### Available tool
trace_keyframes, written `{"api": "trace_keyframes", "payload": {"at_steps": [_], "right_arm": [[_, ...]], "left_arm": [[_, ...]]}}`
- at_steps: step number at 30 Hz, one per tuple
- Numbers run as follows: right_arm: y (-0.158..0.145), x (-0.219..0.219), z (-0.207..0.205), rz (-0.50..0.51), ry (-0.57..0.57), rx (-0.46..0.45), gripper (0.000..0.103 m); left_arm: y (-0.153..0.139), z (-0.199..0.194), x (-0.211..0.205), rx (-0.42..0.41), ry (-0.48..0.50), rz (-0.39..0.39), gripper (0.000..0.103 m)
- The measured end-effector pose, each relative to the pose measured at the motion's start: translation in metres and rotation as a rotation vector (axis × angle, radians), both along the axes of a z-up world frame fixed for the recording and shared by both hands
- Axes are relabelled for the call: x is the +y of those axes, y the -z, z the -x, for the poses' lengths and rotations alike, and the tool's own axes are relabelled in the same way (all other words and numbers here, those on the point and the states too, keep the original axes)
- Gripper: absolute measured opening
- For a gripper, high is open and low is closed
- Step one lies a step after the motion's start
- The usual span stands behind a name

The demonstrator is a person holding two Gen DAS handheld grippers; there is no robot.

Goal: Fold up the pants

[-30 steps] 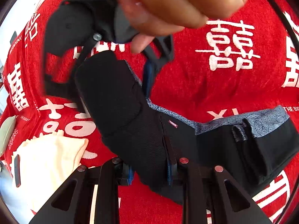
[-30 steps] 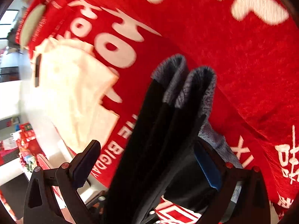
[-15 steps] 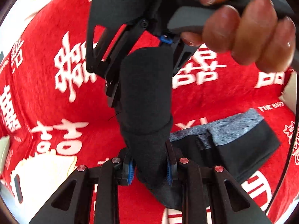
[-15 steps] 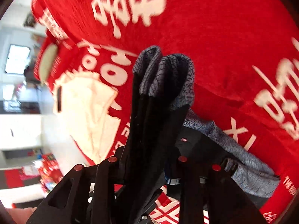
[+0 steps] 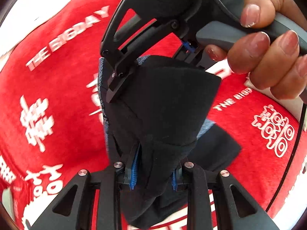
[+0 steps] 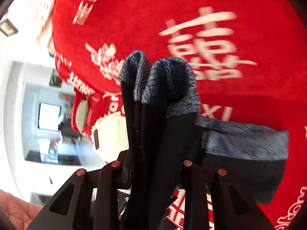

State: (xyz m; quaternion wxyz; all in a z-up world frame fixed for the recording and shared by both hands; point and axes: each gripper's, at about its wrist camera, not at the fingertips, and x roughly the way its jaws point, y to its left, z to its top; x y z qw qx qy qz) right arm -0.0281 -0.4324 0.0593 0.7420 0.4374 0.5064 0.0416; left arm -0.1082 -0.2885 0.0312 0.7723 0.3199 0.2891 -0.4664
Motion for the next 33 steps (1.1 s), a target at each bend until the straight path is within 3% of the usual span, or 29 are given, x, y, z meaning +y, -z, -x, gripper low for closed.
{"api": "trace_keyframes", "payload": {"at_steps": [5, 10, 15, 21, 25, 26, 28, 30, 33], "right_arm": [[0.024, -0.037, 0.055, -0.007, 0.094, 0.015, 0.030], [0.077, -0.071, 0.095, -0.033, 0.161, 0.075, 0.030], [0.136, -0.079, 0.103, -0.070, 0.167, 0.125, 0.030], [0.157, -0.078, 0.105, -0.109, 0.198, 0.094, 0.030], [0.164, -0.071, 0.097, -0.061, 0.171, 0.140, 0.036], [0.166, -0.070, 0.096, -0.049, 0.174, 0.159, 0.038], [0.165, -0.072, 0.104, -0.042, 0.185, 0.161, 0.047], [0.160, -0.073, 0.107, -0.014, 0.194, 0.177, 0.062], [0.152, -0.075, 0.119, 0.013, 0.217, 0.201, 0.068]], "left_arm": [[0.032, 0.044, -0.038, -0.006, 0.093, -0.066, 0.027], [0.077, 0.068, -0.061, 0.018, 0.127, -0.156, 0.027], [0.113, 0.075, -0.066, 0.006, 0.130, -0.242, 0.027], [0.120, 0.079, -0.066, -0.029, 0.137, -0.263, 0.027], [0.127, 0.084, -0.068, -0.055, 0.142, -0.294, 0.037], [0.125, 0.082, -0.067, -0.037, 0.145, -0.292, 0.054], [0.116, 0.076, -0.062, 0.011, 0.132, -0.268, 0.072], [0.108, 0.069, -0.052, 0.045, 0.132, -0.262, 0.072], [0.092, 0.052, -0.035, 0.083, 0.105, -0.256, 0.072]]}}
